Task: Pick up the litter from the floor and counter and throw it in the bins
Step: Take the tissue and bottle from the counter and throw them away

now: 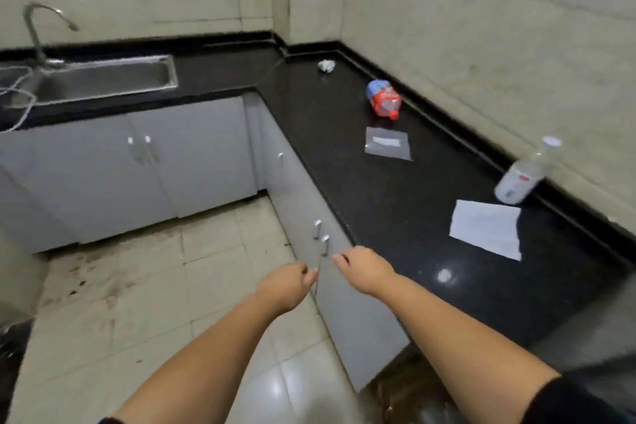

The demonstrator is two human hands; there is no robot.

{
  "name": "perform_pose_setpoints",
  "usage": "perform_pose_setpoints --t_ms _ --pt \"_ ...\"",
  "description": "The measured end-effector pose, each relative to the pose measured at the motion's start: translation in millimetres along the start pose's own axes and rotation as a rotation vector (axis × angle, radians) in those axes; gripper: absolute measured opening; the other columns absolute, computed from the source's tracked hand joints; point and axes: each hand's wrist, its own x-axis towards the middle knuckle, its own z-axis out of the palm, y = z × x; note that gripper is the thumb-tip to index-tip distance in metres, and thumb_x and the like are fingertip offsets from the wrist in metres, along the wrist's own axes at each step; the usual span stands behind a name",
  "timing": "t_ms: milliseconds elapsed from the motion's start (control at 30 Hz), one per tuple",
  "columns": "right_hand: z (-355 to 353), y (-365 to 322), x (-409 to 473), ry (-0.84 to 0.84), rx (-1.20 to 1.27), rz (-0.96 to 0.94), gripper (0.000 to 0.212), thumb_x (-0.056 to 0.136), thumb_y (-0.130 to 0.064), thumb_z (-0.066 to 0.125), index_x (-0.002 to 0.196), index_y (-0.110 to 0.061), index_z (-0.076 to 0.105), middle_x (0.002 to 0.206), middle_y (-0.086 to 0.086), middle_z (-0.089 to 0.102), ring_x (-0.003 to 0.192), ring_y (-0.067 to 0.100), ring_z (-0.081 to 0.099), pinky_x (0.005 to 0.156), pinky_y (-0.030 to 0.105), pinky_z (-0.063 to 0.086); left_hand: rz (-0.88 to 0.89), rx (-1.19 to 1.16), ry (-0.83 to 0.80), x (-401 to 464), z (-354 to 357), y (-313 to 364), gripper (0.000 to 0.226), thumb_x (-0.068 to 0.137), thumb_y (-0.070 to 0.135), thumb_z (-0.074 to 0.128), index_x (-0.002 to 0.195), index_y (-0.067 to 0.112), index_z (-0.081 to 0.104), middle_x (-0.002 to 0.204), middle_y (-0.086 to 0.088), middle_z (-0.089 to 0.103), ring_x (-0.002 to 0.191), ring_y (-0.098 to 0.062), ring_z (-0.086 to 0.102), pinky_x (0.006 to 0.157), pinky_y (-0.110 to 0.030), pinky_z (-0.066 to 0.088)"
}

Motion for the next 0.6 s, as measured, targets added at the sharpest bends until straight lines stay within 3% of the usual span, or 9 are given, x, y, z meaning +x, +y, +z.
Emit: perform_pose_setpoints --t_ms 100,267,400,500,600 --pt "-45.6 59.6 4.8 0.123 0.034 0.062 0.040 0.099 -0.035 0.032 0.094 -0.007 0.060 0.112 0.019 0.061 0.102 0.036 0.059 0.078 0.036 0.042 0.088 0.037 0.021 34.0 -5.6 66.0 0.047 0.099 0.048 0.030 0.117 0.014 0.057 0.122 -0.012 0.064 0.110 -0.031 0.061 0.091 -0.038 0.047" --pt "-87.4 155.6 3.2 0.229 0.058 0.238 0.041 0.100 -0.035 0.031 0.094 -0.006 0.060 0.110 0.018 0.063 0.103 0.035 0.059 0.080 0.037 0.043 0.250 0.154 0.014 82.6 -4.2 147.2 0.044 0.098 0.050 0.031 0.108 0.014 0.055 0.114 -0.010 0.064 0.103 -0.030 0.062 0.085 -0.040 0.048" --pt "-116.5 219.0 7.5 0.334 0.101 0.436 0.038 0.099 -0.030 0.031 0.072 -0.011 0.051 0.102 0.019 0.063 0.094 0.034 0.058 0.077 0.036 0.044 0.379 0.245 -0.081 124.5 5.0 204.3 0.044 0.097 0.049 0.035 0.120 0.015 0.050 0.122 -0.009 0.060 0.109 -0.029 0.059 0.086 -0.040 0.047" --pt "-151.0 257.2 15.2 0.493 0.139 0.572 0.037 0.098 -0.029 0.032 0.090 -0.007 0.061 0.108 0.019 0.062 0.097 0.036 0.060 0.073 0.035 0.042 0.502 0.310 -0.152 156.9 17.2 250.8 0.051 0.095 0.047 0.041 0.136 0.017 0.040 0.133 -0.010 0.052 0.121 -0.030 0.053 0.095 -0.043 0.046" --pt "-196.5 285.5 25.1 0.656 0.150 0.667 0.030 0.097 -0.030 0.036 0.103 -0.009 0.057 0.116 0.017 0.056 0.098 0.036 0.059 0.072 0.037 0.044 0.661 0.391 -0.209 185.1 29.0 298.2 0.059 0.092 0.046 0.048 0.143 0.020 0.033 0.139 -0.011 0.044 0.129 -0.031 0.044 0.101 -0.046 0.044"
